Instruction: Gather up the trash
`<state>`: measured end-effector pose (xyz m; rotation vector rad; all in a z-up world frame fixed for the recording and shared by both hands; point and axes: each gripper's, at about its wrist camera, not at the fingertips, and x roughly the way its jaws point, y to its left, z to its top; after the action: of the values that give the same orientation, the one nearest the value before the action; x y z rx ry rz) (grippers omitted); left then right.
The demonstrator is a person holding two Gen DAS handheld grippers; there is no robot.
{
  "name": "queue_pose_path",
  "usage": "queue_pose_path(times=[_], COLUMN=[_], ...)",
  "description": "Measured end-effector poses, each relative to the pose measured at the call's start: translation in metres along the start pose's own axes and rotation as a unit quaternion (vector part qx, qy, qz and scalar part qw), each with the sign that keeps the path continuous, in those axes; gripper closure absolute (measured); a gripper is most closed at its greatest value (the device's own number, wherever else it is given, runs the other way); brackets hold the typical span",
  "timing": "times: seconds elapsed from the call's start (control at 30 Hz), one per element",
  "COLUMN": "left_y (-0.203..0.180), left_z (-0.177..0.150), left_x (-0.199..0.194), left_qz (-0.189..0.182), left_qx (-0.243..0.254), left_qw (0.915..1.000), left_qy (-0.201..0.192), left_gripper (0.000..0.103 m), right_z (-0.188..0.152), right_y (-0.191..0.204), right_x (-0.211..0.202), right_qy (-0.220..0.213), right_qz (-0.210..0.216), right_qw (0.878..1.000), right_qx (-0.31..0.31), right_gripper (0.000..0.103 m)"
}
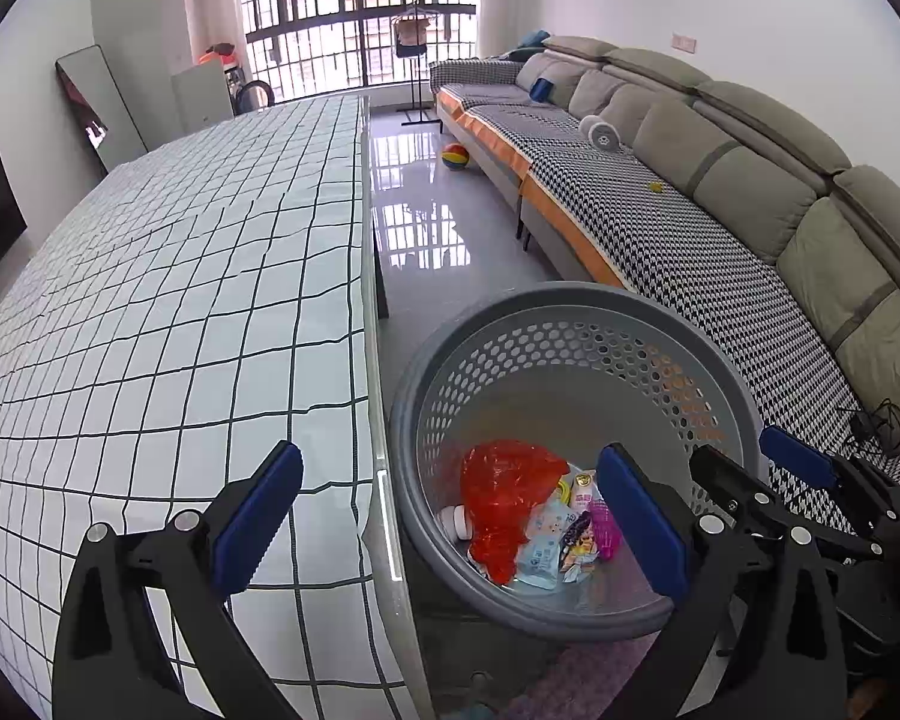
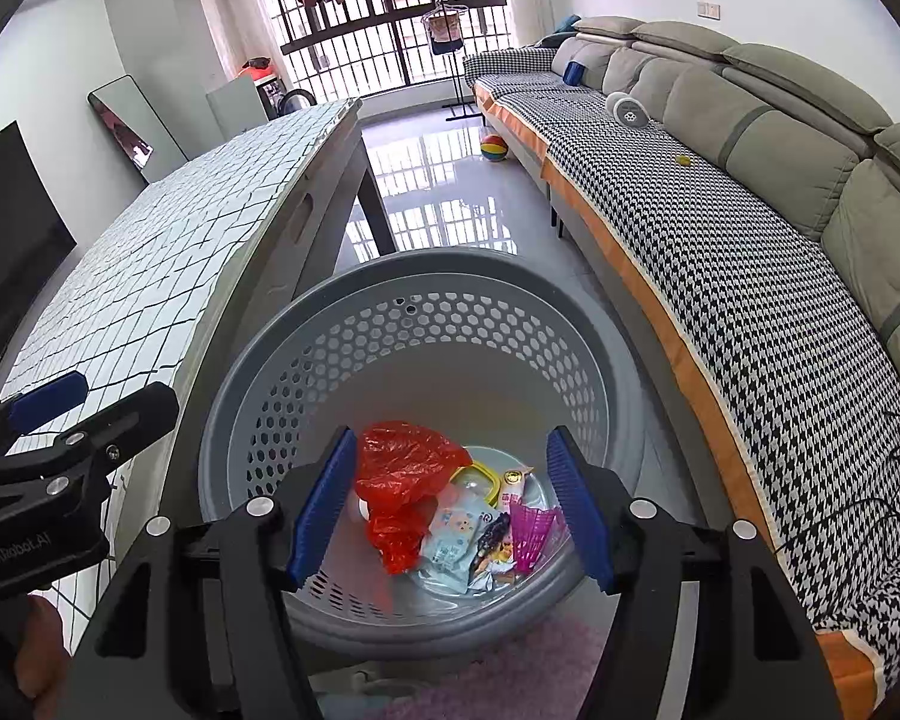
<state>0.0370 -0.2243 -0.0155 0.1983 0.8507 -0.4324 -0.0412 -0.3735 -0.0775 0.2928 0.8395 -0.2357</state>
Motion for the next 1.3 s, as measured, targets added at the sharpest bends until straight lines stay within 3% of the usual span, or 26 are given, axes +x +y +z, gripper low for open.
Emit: queue_pose_path(times=[1.3], left_y=[-0.0006], left_z=[-0.0010], left_x=[0.0001], left_qz=[0.016], left_qx=[-0.003], left_qw=[0.9999], left_qy=[0.001], left_gripper=[0.006], right_z=[0.0017], right_y=[0.0010], right_x=[-0.0018], right_qy=[-0.002], right_qz=[0.003], right_qw=[1.000], right_qx=[0.002], right_gripper=[0.040])
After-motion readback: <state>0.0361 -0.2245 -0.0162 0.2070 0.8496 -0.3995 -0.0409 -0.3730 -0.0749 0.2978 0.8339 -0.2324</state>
